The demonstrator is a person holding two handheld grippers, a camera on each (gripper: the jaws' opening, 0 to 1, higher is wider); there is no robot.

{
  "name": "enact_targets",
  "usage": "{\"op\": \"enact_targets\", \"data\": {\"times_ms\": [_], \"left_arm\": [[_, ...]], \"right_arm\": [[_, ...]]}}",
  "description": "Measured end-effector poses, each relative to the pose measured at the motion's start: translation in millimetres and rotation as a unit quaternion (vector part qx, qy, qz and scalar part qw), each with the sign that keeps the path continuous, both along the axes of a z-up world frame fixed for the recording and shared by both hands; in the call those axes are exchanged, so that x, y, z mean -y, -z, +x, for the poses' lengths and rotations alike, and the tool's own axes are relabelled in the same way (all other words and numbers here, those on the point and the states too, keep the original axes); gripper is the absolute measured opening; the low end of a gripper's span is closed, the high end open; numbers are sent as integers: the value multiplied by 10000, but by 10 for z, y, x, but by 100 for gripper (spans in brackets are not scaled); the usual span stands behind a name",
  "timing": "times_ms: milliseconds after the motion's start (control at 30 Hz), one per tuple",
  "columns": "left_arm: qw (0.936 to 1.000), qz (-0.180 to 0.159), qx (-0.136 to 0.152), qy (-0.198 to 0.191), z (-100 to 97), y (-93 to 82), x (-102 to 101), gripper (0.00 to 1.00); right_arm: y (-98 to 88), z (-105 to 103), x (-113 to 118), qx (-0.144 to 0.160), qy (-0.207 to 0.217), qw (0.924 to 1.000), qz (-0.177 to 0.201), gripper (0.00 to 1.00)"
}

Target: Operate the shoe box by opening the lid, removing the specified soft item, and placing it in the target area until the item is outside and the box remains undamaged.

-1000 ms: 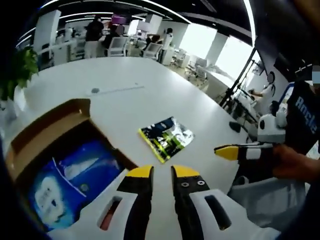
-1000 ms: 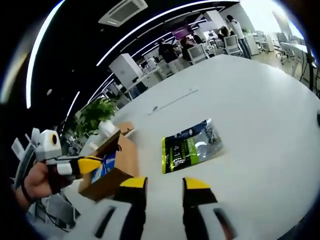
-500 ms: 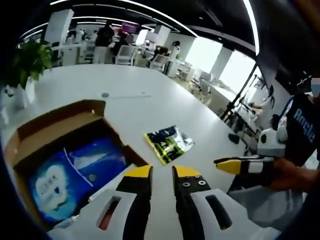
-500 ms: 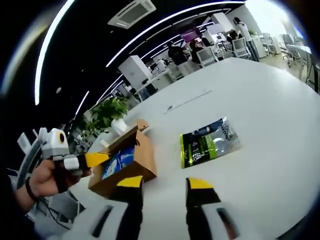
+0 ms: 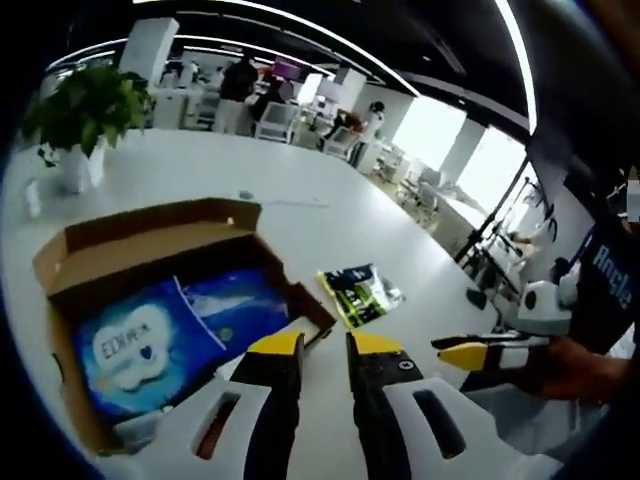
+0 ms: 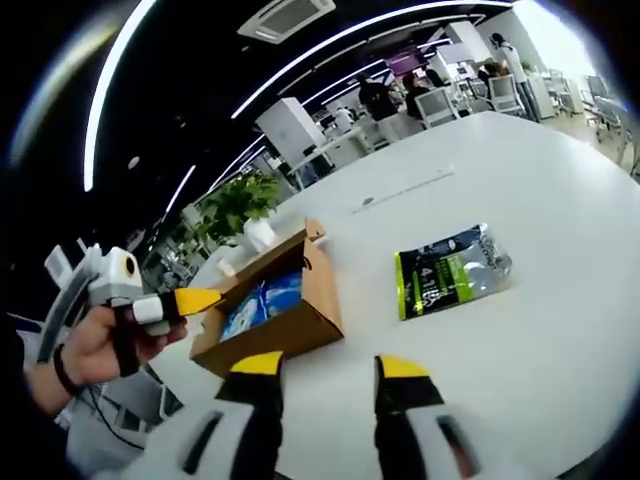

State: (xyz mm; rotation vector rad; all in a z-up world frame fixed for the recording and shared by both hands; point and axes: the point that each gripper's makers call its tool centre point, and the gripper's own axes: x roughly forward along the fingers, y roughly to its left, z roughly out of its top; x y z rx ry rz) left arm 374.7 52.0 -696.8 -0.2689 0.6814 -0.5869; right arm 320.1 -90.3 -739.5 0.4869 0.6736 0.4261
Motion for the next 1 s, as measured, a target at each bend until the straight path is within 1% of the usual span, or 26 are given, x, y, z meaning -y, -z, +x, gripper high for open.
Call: {"op": "enact_targets", "data": {"times_ms": [67,133,200,433,600,867,933,1000], "left_arm": [[10000,23,32,-43,26,4,-35,16],[9999,-78,33,-121,28,-12,-42,16],[9998,-102,55,-130,9,-22,-42,16],[9997,-57,66,-219,-32,-20,-142,17],[9996,-31,92,-259,-67,-36,-213,19],[9987,-21,95,-491,-88,-50,-464,20],[9984,-17,107,-550,-98,-56,-526,20],[9982,-26,99,-588,-107,-53,-571,20]], "right_arm": [[-14,-14,-27,9,-69,10000,14,32],[1,-42,-60,-32,-190,9998,12,32],[13,-43,-66,-48,-204,9998,-7,33],[-16,-45,-112,8,-272,9996,21,33],[1,-37,-179,8,-387,9993,3,34],[36,-61,-316,-9,-637,9979,-60,34],[25,-70,-363,-15,-672,9977,-30,34],[37,-72,-420,-30,-765,9970,-81,34]]}}
